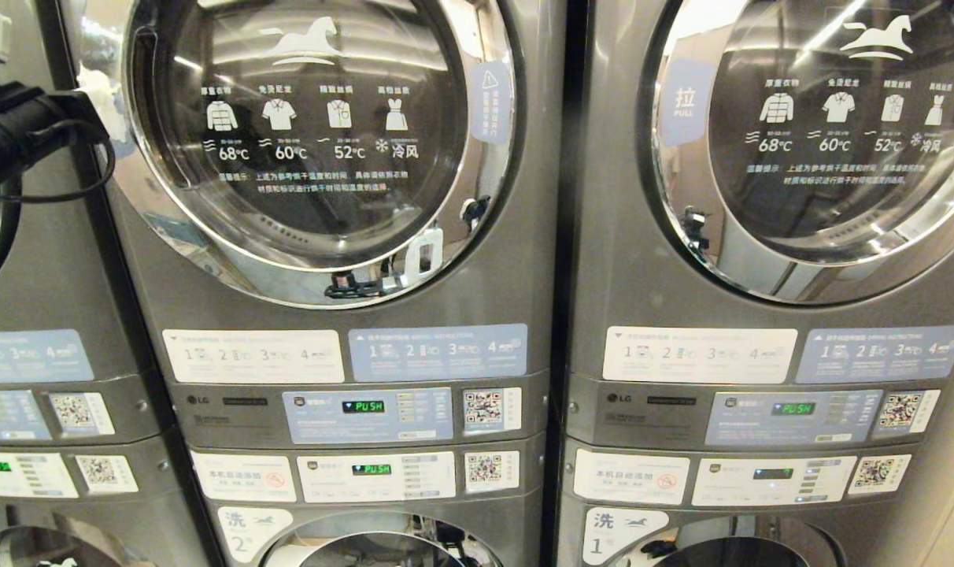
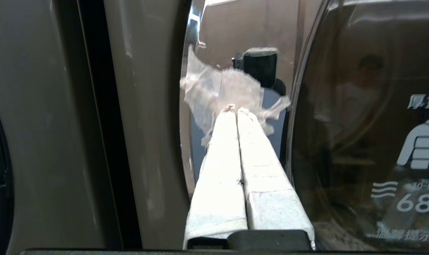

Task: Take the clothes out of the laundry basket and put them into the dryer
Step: Close the dryer

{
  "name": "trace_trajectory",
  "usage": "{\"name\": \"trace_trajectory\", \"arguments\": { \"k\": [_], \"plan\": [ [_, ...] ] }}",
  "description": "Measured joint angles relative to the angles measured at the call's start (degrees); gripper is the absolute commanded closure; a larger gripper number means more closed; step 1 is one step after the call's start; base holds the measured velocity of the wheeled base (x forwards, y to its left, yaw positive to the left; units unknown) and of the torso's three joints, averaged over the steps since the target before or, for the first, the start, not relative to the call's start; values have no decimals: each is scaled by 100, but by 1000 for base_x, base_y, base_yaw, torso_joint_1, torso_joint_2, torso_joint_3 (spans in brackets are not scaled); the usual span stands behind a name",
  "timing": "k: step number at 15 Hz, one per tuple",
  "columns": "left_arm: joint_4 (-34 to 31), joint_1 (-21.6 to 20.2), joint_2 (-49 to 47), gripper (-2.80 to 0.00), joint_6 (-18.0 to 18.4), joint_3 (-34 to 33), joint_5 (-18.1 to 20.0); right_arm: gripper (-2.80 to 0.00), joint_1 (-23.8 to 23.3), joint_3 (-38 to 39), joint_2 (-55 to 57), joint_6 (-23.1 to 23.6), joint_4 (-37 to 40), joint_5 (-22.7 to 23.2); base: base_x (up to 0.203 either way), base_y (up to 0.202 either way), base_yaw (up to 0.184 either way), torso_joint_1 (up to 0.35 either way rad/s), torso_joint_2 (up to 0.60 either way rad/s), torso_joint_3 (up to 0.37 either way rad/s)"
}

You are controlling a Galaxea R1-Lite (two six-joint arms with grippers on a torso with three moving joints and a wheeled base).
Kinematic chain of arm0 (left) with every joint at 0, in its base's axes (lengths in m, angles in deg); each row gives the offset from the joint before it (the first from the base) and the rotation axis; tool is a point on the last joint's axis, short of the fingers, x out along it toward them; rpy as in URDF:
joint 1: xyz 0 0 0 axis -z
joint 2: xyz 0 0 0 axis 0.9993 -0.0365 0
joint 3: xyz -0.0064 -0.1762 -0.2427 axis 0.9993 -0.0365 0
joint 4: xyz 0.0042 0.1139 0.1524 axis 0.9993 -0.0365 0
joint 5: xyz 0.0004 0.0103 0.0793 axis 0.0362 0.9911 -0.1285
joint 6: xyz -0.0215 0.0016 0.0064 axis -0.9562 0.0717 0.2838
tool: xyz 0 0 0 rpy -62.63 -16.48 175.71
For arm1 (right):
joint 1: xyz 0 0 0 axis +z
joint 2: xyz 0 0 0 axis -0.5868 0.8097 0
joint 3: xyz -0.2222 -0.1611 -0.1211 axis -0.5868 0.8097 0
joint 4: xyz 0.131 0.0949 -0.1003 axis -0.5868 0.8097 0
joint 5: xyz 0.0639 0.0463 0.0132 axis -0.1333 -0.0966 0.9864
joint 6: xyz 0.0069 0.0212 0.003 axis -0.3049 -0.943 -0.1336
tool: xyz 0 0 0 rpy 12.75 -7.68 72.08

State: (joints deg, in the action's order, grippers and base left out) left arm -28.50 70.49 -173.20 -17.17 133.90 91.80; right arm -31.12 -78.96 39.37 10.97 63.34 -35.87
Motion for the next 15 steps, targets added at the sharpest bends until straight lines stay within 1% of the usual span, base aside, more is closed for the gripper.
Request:
{"name": "trace_trajectory", "arguments": {
  "k": [6,9,15],
  "plan": [
    [69,30,-378,0,-22,42,116,0,0,0,0,0,0,-1,0,0,0,0,0,0],
    [400,67,-514,0,-30,37,234,0,0,0,0,0,0,-4,0,0,0,0,0,0],
    [467,260,-678,0,-18,42,246,0,-55,0,-27,0,0,-6,0,0,0,0,0,0]
  ]
}}
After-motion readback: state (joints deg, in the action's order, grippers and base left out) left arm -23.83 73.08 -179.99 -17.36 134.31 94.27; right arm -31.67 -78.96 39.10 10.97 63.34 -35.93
